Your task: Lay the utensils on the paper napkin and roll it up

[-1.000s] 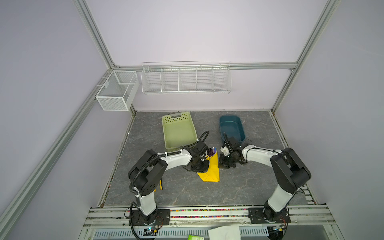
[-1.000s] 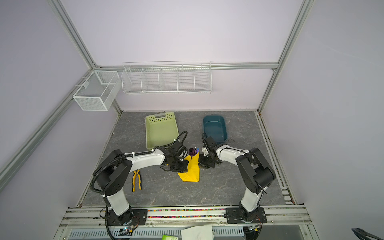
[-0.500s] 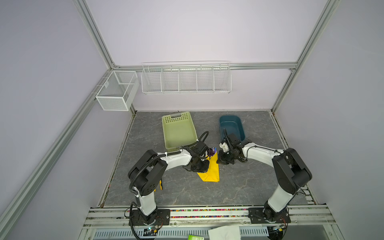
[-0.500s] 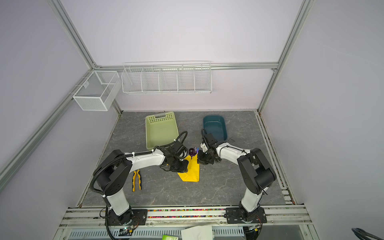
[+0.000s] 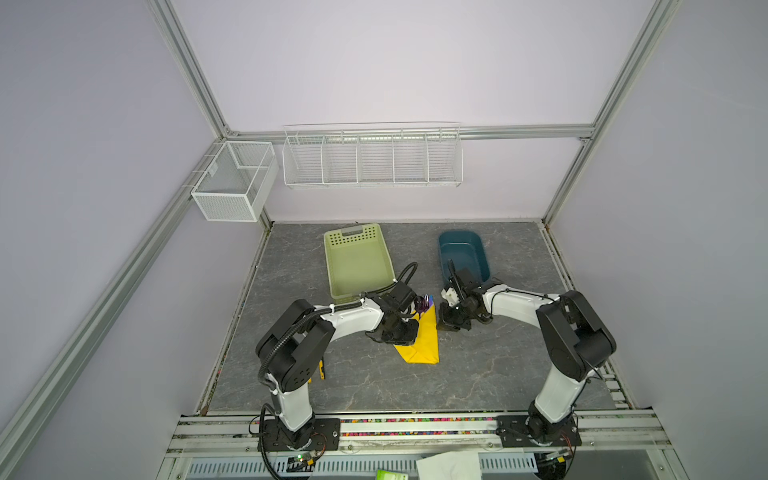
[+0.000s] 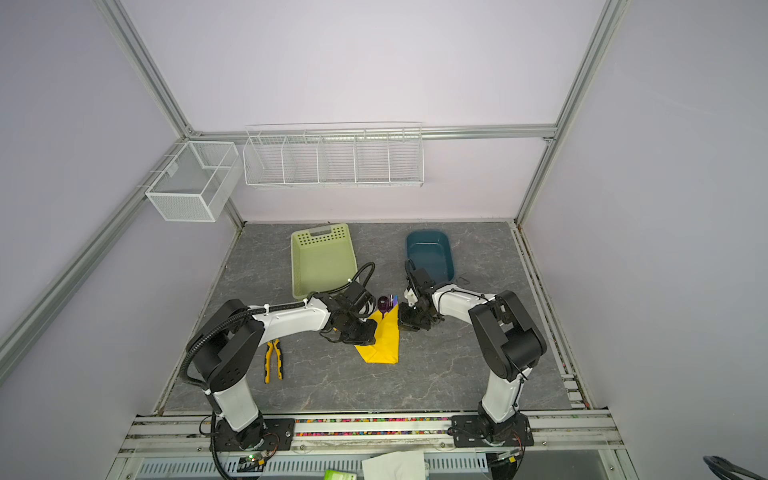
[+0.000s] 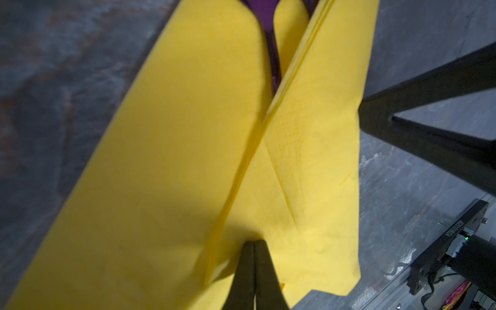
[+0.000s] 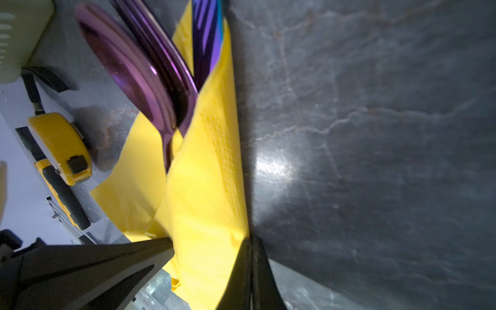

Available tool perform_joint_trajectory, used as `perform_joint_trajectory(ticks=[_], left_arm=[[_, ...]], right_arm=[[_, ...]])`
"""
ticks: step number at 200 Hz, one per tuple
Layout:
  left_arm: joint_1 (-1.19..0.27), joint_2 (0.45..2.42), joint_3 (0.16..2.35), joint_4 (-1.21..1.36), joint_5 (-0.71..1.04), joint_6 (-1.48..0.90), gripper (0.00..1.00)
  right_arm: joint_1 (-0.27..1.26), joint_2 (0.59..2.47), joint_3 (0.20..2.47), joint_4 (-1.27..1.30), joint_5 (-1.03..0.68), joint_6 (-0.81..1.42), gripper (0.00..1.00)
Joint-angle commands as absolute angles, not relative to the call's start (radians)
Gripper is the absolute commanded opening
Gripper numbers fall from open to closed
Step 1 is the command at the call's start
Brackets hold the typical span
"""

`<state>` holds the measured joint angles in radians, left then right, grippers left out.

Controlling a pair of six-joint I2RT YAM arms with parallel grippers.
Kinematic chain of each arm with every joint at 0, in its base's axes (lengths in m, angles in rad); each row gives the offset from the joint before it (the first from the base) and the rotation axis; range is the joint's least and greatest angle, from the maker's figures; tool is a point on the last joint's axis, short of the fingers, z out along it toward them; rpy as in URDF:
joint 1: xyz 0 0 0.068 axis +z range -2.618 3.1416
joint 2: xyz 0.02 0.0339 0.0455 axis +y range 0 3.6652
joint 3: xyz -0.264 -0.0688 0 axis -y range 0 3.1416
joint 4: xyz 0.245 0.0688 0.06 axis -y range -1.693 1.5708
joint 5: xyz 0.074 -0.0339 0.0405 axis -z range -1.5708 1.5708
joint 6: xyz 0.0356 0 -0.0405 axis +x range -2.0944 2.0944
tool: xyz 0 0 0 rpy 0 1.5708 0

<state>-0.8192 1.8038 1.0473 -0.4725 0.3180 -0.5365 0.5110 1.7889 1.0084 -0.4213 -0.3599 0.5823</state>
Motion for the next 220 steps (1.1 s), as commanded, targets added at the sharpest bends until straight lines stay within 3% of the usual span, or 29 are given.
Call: perform_joint_trajectory(ticks=[1, 70, 129, 220], left_arm=[[-0.824, 1.814, 1.041, -0.523, 0.272, -0.513, 0.0], [-0.823, 1.819, 1.049, -0.528, 0.27, -0.511, 0.0], [-0.823, 1.819, 1.046, -0.523, 0.275, -0.513, 0.0], [-0.823, 1.812, 1.039, -0.523, 0.268, -0.515, 0.0]], right_arm=[[0.508, 1.74, 1.047, -0.451, -0.366, 0.564, 0.07], [0.504, 1.813, 1.114, -0.438, -0.407, 0.562, 0.07], [0.493, 1.895, 1.112, -0.5, -0.339, 0.49, 0.07], [0.487, 1.819, 1.186, -0.547, -0.316, 0.477, 0.07]])
